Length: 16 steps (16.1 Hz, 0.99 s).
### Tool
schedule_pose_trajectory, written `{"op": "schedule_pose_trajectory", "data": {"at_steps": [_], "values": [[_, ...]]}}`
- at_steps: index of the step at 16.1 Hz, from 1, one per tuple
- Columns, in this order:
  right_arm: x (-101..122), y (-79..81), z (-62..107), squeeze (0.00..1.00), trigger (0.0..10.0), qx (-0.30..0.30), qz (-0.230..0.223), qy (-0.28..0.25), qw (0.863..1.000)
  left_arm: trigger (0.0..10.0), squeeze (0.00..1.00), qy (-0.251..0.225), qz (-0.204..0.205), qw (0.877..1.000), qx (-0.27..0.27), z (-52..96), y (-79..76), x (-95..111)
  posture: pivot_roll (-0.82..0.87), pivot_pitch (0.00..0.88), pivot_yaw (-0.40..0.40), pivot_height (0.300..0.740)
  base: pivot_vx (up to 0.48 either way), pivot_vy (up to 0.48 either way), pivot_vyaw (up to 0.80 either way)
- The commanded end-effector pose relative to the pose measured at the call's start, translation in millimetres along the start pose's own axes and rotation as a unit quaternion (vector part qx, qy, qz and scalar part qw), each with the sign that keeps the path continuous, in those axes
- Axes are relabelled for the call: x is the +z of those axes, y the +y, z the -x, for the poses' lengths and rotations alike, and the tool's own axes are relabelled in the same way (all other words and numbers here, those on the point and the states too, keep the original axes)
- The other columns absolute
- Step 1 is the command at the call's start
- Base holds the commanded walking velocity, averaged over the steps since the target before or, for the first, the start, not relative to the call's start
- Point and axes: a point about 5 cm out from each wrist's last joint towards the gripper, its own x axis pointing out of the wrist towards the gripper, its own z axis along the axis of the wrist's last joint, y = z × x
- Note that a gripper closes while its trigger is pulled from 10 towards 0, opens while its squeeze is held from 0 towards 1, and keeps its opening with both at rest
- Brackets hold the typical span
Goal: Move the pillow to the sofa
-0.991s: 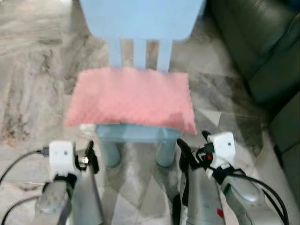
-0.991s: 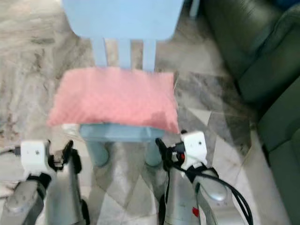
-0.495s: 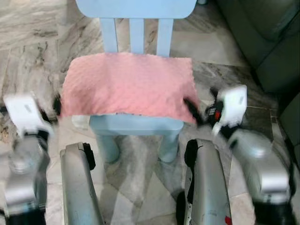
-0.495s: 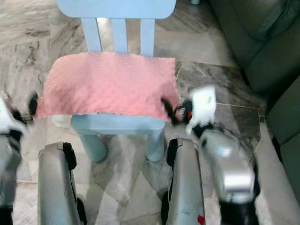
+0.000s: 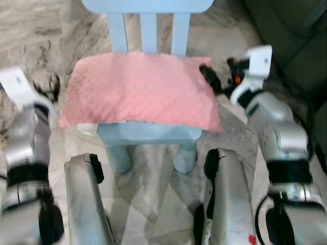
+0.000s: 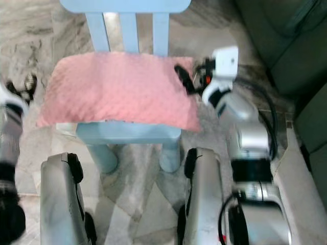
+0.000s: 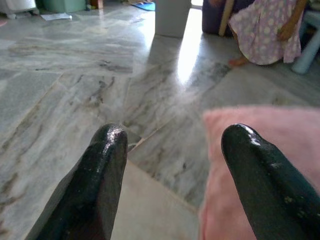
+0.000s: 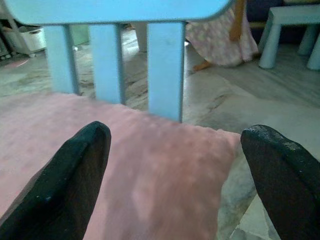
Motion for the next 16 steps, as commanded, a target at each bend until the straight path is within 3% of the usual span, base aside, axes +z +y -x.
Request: {"op": "schedule_pose_trajectory", "data": {"at_steps": [1,2,6,12,16], "values": [[1.6,-7.0,-1.1,0.0,10.0,-0.007,0.002,-0.006,1.0,10.0,0.0,0.0,0.002,1.0,0.009,-2.4,7.9,0.6,-0.09,0.327,-0.03,0.316,0.0,0.0,0.0],[4.0,-11.5,-4.3,0.0,10.0,-0.015,0.002,-0.008,1.0,10.0,0.0,0.001,0.004,1.0,0.006,-6.7,6.1,2.9,-0.09,0.335,-0.027,0.316,0.0,0.0,0.0],[6.8,-33.1,-9.3,0.0,10.0,-0.056,0.027,0.007,0.998,10.0,0.0,0.032,0.079,0.996,-0.011,-19.7,0.4,6.6,-0.09,0.359,-0.024,0.316,0.0,0.0,0.0],[-12.5,-35.8,-9.8,0.0,10.0,-0.012,-0.084,0.055,0.995,10.0,0.0,0.078,0.13,0.987,-0.055,-24.5,-7.4,4.9,-0.08,0.371,-0.018,0.316,0.0,0.0,0.0],[-19.9,-26.8,-9.1,0.0,10.0,0.042,-0.114,0.07,0.99,10.0,0.0,0.125,0.186,0.966,-0.129,-23.5,-26.5,-1.4,-0.07,0.373,-0.018,0.316,0.0,0.0,0.0]]}}
